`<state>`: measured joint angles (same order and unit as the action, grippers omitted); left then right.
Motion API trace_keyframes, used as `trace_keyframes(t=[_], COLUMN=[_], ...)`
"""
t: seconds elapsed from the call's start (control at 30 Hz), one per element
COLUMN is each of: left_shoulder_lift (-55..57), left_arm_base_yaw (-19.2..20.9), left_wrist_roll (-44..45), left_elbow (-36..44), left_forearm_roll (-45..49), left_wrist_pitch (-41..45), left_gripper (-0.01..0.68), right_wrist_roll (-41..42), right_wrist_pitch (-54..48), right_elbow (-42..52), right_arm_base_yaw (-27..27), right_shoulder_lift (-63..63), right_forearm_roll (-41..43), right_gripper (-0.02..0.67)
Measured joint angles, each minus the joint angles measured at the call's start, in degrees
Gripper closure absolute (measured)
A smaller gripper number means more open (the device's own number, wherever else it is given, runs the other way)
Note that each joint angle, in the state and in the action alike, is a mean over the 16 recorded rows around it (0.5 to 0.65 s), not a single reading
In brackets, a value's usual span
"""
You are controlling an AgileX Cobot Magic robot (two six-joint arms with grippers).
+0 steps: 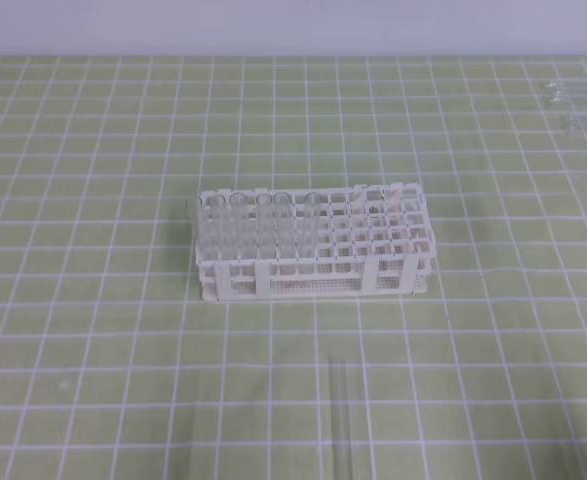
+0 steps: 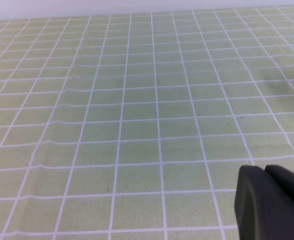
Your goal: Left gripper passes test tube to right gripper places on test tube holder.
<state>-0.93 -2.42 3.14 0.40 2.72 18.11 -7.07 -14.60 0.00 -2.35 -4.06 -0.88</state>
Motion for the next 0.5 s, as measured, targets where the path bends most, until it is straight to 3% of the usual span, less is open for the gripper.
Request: trace_keyframes(t=[0.5], left_shoulder_lift=[0.0], left_arm_base_yaw=[0.0], left_wrist_roll=[0.01], left_elbow=[0.0], left_forearm_roll=[0.0], left_wrist_pitch=[0.19], left_gripper=[0.676], right_wrist_roll=[0.0], right_wrist_pitch=[0.0], right_elbow=[0.0], right_arm_base_yaw=[0.0], right_shoulder_lift=[0.0], right_forearm_roll=[0.0], right_gripper=[0.666])
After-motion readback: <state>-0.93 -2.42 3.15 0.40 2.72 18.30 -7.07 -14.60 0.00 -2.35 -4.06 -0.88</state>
